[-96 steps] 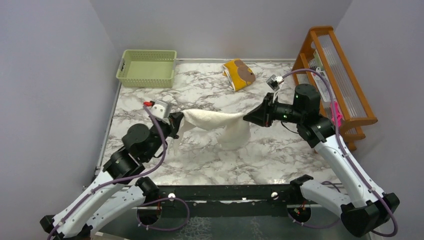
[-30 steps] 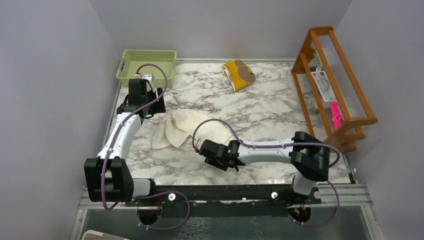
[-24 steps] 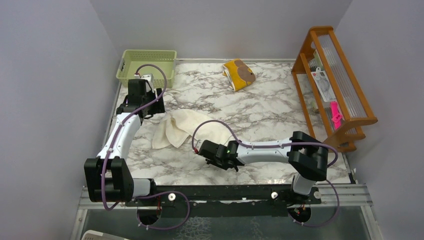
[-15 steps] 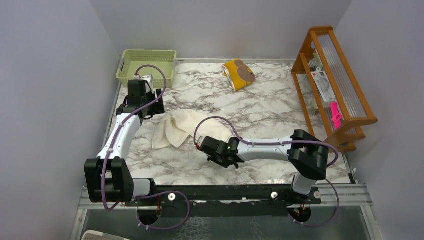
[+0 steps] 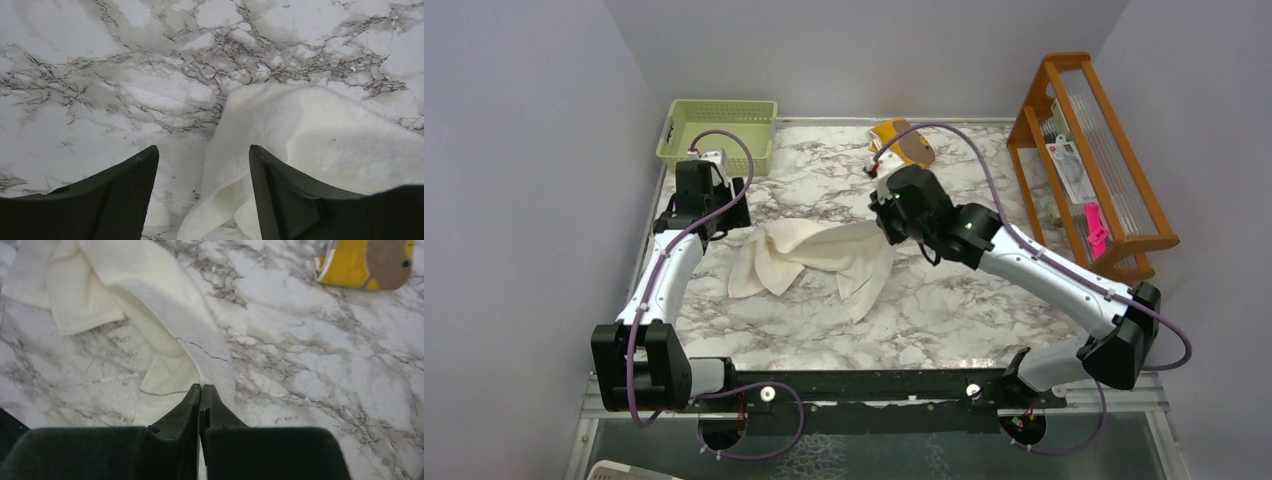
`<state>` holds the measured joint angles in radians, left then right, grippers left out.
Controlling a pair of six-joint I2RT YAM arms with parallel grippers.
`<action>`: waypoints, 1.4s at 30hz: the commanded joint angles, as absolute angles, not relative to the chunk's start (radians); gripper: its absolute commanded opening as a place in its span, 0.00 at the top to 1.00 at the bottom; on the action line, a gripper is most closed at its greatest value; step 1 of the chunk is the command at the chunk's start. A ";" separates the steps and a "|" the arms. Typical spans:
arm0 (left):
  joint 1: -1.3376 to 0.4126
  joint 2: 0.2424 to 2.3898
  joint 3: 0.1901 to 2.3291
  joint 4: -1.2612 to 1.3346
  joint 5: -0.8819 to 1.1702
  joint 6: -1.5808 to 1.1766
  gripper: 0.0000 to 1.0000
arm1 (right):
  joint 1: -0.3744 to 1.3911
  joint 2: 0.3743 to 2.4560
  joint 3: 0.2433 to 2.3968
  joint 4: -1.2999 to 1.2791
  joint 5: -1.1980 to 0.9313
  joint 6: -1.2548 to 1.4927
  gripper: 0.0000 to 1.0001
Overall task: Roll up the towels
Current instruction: Flatten out the towel at the center of the board.
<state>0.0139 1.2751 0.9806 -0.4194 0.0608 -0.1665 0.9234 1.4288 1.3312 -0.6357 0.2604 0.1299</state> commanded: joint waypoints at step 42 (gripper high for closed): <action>-0.219 1.300 0.797 -0.402 0.419 -0.068 0.37 | 0.054 1.471 1.286 -0.518 -0.119 0.434 0.99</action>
